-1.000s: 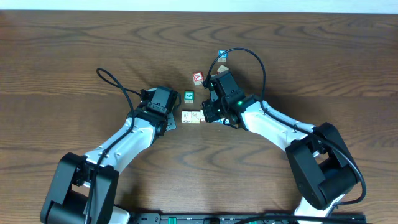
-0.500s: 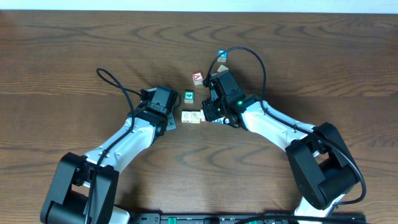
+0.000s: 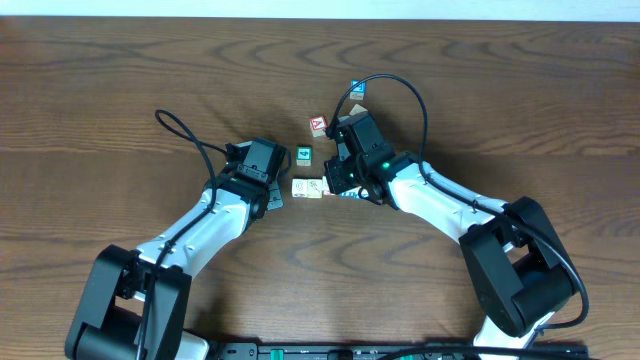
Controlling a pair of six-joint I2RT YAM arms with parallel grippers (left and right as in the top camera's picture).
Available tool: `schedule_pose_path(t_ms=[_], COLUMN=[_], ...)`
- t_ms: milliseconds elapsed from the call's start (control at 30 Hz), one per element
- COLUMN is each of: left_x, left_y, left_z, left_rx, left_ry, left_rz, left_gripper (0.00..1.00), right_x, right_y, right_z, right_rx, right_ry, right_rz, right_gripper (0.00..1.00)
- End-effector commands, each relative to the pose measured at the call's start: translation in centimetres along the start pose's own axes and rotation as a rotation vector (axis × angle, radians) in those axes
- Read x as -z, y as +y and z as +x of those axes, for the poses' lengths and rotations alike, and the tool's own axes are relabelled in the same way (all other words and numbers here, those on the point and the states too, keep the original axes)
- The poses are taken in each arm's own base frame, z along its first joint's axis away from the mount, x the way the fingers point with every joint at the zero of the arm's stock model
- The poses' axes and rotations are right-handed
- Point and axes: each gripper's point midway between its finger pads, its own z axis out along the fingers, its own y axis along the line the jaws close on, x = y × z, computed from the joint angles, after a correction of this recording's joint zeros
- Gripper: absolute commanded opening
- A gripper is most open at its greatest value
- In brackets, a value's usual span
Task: Lift 5 blocks
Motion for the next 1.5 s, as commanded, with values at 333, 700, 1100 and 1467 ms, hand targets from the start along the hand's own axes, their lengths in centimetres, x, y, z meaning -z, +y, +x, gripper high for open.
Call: schedule_pose_path(t_ms=[333,700,1100,1467], left_x=[-0.2,-0.2,-0.2,-0.2], left_y=[0.7,0.7,0.7,0.7], left_z=[0.3,0.3,0.3,0.3], left_rx=[0.001,0.001,0.001,0.001], left_ry=[-0.002,-0.002,-0.002,-0.003], left_rz=[-0.029,-0.029,-0.029,-0.029], left_gripper=[0.08,0.08,0.08,0.08], right_x=[0.1,0.2,0.2,0.1], right_y=[1.0,0.9,1.3,-0.2], right_z=[0.0,0.6,1.0,-1.2], right_rx=[0.038,0.037,0.069,0.08], right_ry=[0.019,0.044,0.058,-0.037], right_rz=[-0.055,-0.051,-0.076,0.019], right_gripper=[0.01,0.01,0.01,0.01])
